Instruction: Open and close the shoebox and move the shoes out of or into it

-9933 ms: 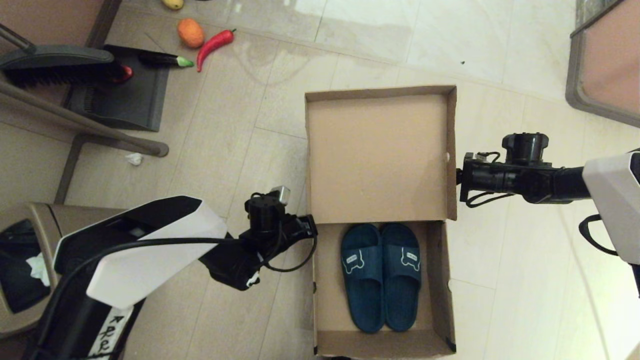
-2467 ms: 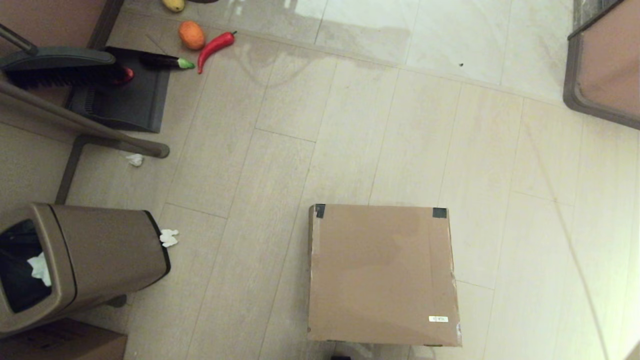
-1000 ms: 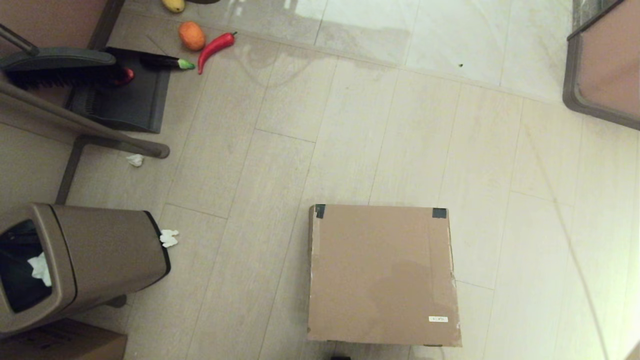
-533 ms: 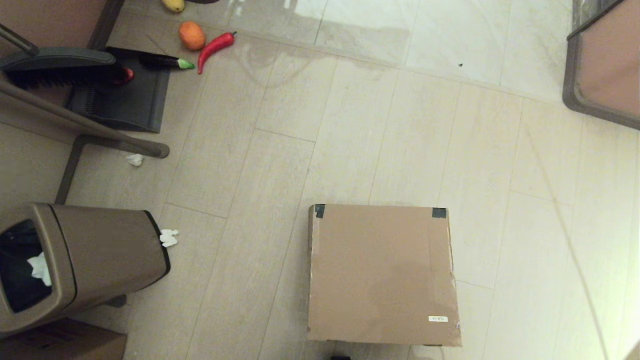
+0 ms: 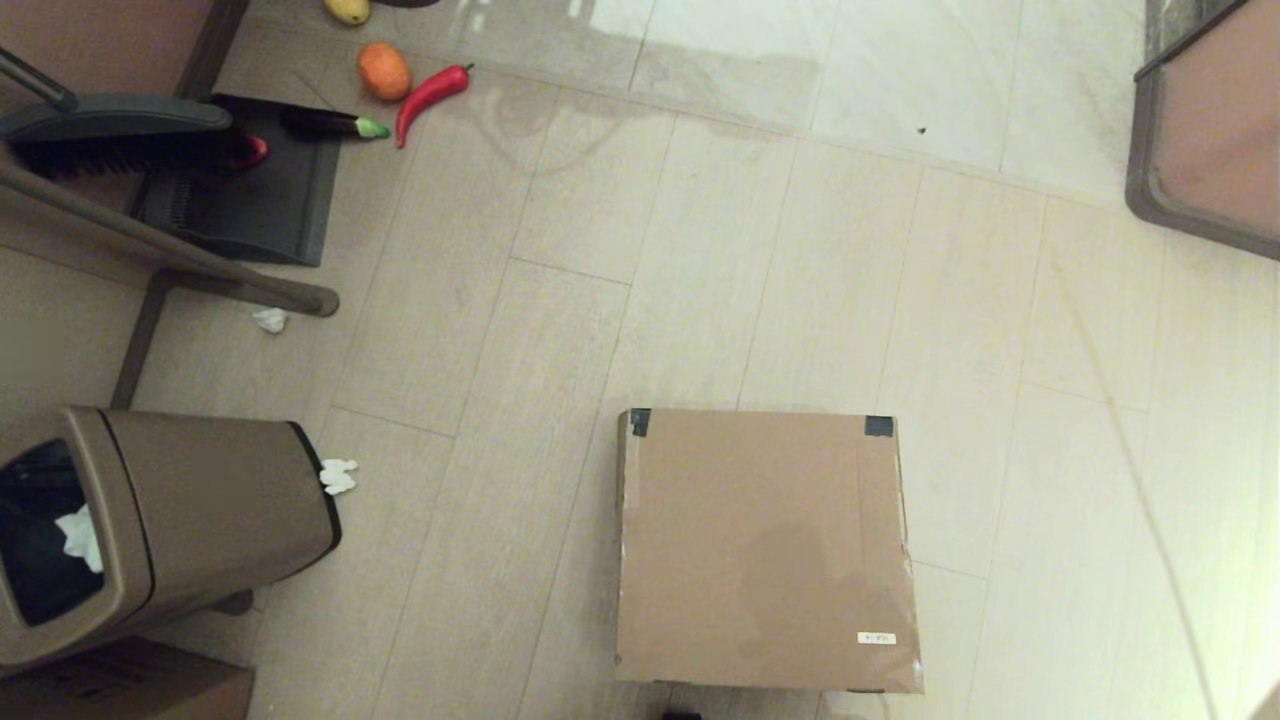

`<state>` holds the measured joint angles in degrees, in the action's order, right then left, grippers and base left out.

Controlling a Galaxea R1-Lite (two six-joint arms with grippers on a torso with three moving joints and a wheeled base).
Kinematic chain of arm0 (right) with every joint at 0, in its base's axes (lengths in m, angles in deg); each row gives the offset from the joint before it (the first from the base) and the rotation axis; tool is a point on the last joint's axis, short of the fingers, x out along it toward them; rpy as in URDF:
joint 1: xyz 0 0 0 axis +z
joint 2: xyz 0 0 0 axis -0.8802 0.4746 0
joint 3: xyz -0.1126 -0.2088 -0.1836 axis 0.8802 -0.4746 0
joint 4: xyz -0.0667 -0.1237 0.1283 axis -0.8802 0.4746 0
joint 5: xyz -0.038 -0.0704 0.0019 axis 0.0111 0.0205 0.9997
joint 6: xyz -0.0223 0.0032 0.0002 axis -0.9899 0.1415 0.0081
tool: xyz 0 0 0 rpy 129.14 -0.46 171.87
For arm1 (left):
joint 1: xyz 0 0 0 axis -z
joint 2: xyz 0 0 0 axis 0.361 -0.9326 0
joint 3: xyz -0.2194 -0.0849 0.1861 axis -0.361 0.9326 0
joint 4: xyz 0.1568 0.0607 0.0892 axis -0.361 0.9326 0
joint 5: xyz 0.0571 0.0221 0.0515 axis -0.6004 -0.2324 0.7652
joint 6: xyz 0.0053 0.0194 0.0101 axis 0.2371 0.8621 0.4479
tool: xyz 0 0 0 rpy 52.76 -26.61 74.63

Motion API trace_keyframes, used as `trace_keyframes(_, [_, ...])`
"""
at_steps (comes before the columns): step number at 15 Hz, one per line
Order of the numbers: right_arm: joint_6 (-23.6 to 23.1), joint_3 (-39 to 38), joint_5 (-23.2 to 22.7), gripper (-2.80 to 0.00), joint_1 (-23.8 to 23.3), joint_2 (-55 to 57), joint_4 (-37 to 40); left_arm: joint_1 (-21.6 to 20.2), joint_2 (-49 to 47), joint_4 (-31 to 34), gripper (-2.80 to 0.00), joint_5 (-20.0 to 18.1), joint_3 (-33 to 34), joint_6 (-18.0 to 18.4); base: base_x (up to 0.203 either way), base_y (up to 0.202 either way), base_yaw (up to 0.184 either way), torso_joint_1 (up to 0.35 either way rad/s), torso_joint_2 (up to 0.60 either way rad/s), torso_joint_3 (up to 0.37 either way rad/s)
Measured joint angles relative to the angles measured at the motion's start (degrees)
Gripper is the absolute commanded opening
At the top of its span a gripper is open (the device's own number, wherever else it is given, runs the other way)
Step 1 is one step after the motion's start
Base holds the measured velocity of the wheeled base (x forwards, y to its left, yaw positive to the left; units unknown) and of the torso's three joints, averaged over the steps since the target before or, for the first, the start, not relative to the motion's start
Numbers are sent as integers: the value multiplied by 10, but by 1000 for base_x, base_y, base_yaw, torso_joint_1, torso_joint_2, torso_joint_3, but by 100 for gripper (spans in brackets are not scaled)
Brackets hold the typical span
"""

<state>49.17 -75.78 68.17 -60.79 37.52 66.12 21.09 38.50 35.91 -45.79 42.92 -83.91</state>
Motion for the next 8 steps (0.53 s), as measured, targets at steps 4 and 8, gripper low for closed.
trace_keyframes(4, [12,-2,1,-280,0,0,-4,0,0,0,-280,0,0,0,0,0,0,0,0,0])
trace_keyframes(8, [12,-3,1,-280,0,0,-4,0,0,0,-280,0,0,0,0,0,0,0,0,0])
